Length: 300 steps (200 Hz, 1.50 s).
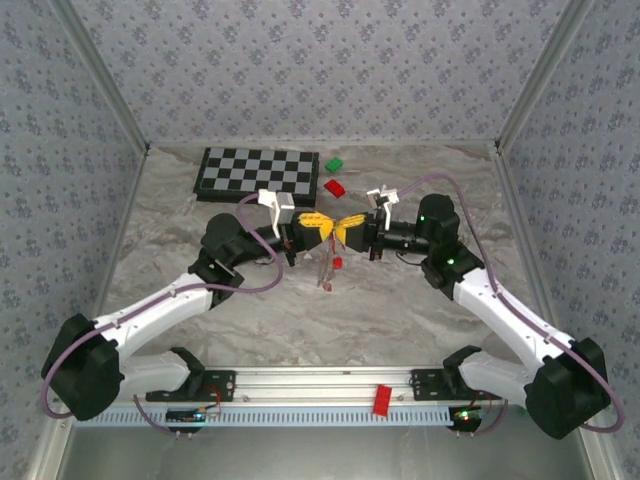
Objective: Put the keys on the keyring
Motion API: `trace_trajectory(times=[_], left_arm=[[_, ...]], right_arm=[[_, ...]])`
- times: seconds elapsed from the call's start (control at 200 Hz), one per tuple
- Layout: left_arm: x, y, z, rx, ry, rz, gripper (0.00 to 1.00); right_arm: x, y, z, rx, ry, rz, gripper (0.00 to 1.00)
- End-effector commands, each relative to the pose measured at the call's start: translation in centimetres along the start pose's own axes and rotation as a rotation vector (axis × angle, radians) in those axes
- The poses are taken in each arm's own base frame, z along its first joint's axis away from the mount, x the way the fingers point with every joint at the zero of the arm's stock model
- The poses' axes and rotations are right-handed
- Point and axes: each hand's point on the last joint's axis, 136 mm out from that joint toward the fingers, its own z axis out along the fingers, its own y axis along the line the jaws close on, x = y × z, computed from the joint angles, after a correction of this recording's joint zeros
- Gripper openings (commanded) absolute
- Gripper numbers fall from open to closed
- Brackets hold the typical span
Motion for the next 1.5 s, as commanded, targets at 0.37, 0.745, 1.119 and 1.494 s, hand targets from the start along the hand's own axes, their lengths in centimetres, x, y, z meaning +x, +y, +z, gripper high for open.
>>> trace_trajectory(times=[0.37, 0.745, 1.119, 1.494], left_arm=[[-2.6, -1.6, 0.0, 0.041, -0.075, 0.066, 0.00], [-2.6, -1.7, -0.1, 0.039, -0.073, 0.066, 0.00], [-2.8, -1.7, 0.0, 0.038, -0.074, 0.058, 0.00], [-3.0, -1.8, -0.1, 0.042, -0.077, 0.056, 0.00]], right_arm=[[-0.3, -0.1, -1.8, 0.060, -0.049, -0.039, 0.26], [0.0, 0.7, -2.3, 0.036, -0.070, -0.050, 0.45], [1.7, 1.3, -0.6, 0.055, -0.007, -0.124, 0.48], [2.0, 0.3, -0.3, 0.180, -0.021, -0.217, 0.38]])
